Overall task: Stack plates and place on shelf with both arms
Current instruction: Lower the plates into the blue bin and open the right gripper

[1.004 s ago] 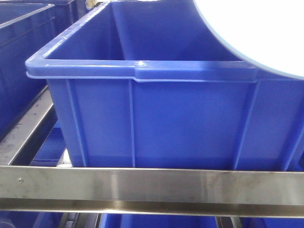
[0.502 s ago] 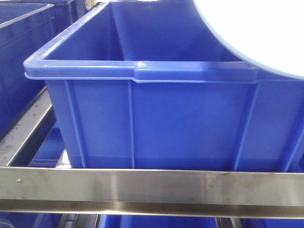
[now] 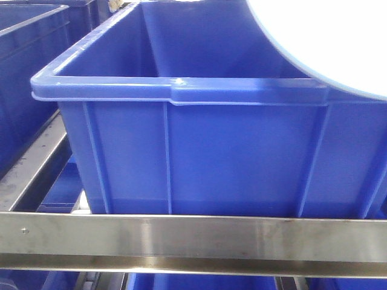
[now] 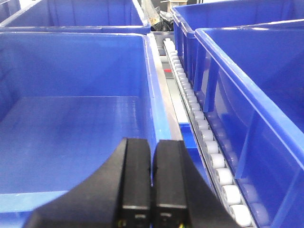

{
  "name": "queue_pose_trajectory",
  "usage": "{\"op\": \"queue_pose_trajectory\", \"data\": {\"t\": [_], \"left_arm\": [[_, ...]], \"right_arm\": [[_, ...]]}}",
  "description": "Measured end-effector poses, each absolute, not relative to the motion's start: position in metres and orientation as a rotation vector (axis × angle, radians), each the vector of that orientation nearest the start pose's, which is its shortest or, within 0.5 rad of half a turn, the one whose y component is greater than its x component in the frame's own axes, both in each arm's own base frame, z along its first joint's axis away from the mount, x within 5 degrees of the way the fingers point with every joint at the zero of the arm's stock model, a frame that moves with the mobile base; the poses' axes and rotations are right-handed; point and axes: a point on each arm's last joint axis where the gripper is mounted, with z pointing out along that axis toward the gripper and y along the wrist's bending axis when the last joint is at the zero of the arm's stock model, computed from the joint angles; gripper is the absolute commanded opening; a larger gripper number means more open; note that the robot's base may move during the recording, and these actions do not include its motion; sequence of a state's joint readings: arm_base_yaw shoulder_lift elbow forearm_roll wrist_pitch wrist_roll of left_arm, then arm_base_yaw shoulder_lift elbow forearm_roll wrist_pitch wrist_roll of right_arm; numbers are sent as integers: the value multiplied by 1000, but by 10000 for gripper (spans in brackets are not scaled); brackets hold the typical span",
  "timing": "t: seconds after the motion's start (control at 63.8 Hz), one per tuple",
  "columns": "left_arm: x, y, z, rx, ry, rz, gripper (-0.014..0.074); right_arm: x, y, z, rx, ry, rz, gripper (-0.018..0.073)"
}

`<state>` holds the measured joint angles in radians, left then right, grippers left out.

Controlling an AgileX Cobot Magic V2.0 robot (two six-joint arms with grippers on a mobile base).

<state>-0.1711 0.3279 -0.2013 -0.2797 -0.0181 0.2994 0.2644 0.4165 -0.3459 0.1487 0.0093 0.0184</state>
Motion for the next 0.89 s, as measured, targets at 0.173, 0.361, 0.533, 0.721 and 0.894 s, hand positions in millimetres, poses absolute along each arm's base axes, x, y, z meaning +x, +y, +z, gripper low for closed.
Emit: {"op": "queue_pose_trajectory", "data": {"t": [0.173,0.361,0.533,0.721,0.894], "left_arm": [[86,-14,261,148,1587,-114,80],[86,-14,261,148,1587,-114,80],[86,-14,261,148,1587,-114,80],[86,-14,261,148,1587,-114,80],[86,-14,261,148,1587,-114,80]], "right_arm": [[99,27,299,-77,1581,338,48],[122,33,319,-80,1616,333,48],[161,44,343,-82,1657,327,48],[212,57,350,-84,1725,317,48],[257,69,335,-87,1815,302,48]]}}
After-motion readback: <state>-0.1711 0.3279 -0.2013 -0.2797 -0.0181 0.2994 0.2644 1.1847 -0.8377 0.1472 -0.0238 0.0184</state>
